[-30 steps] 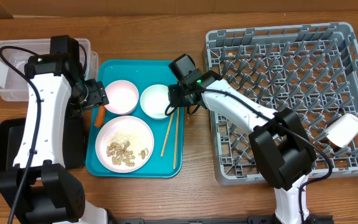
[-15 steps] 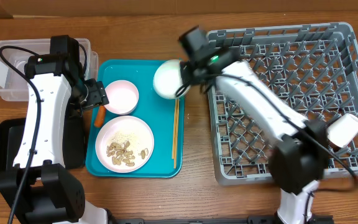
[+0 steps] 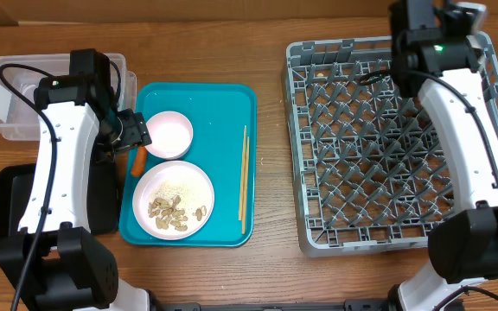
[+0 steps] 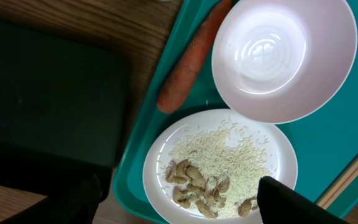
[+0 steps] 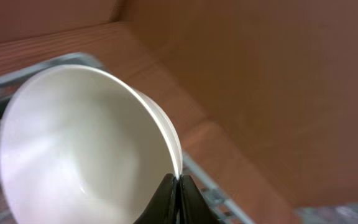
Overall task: Sort waste into correct bins and load items into the dishwasher
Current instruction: 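Grasp the white bowl on the teal tray with the right gripper, then place the white bowl upside down at the rack's back, then grasp the pink bowl on the teal tray with the right gripper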
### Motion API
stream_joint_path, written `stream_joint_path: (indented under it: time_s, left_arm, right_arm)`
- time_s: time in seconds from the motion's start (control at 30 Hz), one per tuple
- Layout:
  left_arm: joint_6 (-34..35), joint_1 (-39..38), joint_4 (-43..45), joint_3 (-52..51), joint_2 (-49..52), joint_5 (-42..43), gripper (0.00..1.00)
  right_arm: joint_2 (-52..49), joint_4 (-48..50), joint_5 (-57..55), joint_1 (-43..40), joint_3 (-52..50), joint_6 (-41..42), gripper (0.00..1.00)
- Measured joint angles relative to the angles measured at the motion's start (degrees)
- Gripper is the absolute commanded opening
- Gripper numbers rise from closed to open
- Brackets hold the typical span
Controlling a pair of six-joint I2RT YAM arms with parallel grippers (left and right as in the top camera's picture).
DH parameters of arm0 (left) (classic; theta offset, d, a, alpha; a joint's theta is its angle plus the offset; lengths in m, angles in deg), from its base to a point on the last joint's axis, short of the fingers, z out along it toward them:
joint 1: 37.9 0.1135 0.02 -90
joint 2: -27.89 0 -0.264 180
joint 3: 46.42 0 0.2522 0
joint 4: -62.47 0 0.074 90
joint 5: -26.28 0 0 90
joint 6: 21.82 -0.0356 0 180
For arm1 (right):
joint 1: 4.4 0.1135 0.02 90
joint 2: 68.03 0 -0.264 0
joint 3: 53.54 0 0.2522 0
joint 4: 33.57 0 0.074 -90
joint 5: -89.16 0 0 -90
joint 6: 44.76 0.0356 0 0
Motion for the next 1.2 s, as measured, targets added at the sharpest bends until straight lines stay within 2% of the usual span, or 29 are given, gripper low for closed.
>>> stream_joint_path:
  time_s: [0.17, 0.33, 0.63, 0.67, 0.7, 0.73, 0.77, 0.8, 0.83, 1.03, 1.2]
  left_arm:
    - [0.02, 0.00, 0.02, 0.00, 0.00, 0.50, 0.83]
    - [0.02, 0.00, 0.22, 0.02, 0.00, 1.29, 0.83]
    - [0.02, 0.00, 0.24, 0.02, 0.00, 1.53, 0.84]
    - [0.02, 0.00, 0.22, 0.02, 0.00, 1.55, 0.84]
    - [0.02, 0.00, 0.24, 0.02, 0.00, 1.53, 0.84]
    - [0.02, 0.00, 0.22, 0.02, 0.00, 1.55, 0.84]
    - [0.02, 0.00, 0.24, 0.02, 0.00, 1.53, 0.85]
    - [0.02, 0.00, 0.20, 0.02, 0.00, 1.55, 0.85]
    - [0.02, 0.00, 0.22, 0.00, 0.00, 1.55, 0.86]
    - [0.02, -0.13, 0.28, 0.02, 0.00, 1.95, 0.86]
    - [0.04, -1.66, 1.77, 0.02, 0.00, 2.84, 0.86]
  right_arm:
    - [-2.60, 4.07, -9.57, -3.80, -5.11, 1.40, 0.04]
    - [-8.48, 4.13, -9.44, -5.75, -7.41, 1.29, 0.04]
    - [-12.68, 3.91, -6.34, 3.96, -7.58, 1.29, 0.05]
    - [-13.11, 3.93, -5.03, 4.72, -7.58, 1.33, 0.09]
    - [-13.75, 3.93, -3.61, 5.42, -7.58, 1.29, 0.20]
    - [-14.19, 3.91, -2.69, 6.01, -7.61, 1.20, 0.41]
    - [-14.62, 3.61, -1.92, 6.62, -7.65, 1.40, 0.75]
    - [-14.80, 3.19, -1.29, 7.26, -7.65, 1.20, 0.89]
    - [-14.82, 2.36, -0.87, 7.82, -7.67, 1.38, 0.98]
    - [-12.59, -4.00, 3.34, 8.55, -7.91, 5.03, 1.00]
    - [1.16, -2.80, 21.00, 6.95, -7.93, 5.75, 1.00]
